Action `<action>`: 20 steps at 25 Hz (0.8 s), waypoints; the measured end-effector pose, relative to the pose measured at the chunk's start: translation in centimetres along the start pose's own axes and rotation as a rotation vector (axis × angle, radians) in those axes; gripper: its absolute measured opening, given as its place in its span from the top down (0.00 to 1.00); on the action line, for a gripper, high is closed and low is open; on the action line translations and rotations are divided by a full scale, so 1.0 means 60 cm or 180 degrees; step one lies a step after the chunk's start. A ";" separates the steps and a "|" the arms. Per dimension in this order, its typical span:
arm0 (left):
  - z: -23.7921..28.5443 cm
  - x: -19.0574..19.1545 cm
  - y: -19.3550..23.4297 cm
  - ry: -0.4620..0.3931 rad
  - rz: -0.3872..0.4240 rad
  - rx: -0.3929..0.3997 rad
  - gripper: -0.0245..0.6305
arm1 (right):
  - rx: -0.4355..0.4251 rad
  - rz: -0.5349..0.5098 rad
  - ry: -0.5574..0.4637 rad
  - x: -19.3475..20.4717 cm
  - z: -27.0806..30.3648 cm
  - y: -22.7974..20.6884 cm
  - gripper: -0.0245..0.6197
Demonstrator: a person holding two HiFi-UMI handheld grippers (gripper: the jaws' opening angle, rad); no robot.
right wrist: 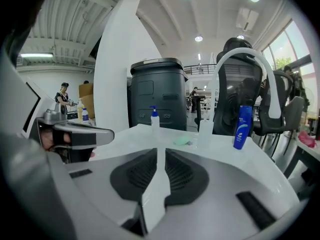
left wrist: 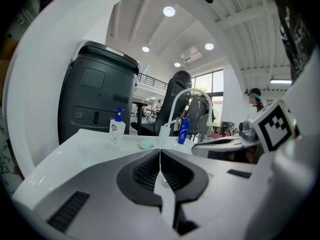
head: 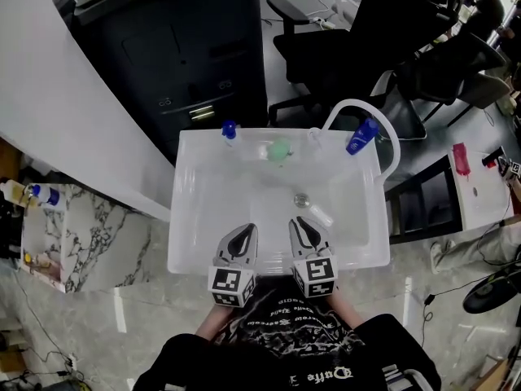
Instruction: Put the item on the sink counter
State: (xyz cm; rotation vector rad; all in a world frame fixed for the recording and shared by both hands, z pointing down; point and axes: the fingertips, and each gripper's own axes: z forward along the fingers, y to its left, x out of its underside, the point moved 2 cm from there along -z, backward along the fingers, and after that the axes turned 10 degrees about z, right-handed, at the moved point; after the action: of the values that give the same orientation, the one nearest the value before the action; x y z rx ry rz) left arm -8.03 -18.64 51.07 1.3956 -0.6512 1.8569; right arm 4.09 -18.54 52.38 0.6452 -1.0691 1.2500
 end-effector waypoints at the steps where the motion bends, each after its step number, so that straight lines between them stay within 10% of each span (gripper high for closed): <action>1: -0.001 0.000 -0.002 -0.0004 0.0005 0.0008 0.95 | 0.0010 -0.0001 -0.0014 -0.001 -0.003 0.000 0.90; 20: -0.004 -0.002 -0.017 -0.0037 0.0076 0.0035 0.95 | -0.0030 -0.0146 -0.0156 -0.035 -0.014 0.015 0.96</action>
State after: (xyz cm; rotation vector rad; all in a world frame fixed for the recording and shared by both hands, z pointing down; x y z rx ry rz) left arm -7.33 -17.87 50.84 1.4122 -0.6672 1.8750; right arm 3.53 -18.48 49.97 0.6925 -1.0941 1.1942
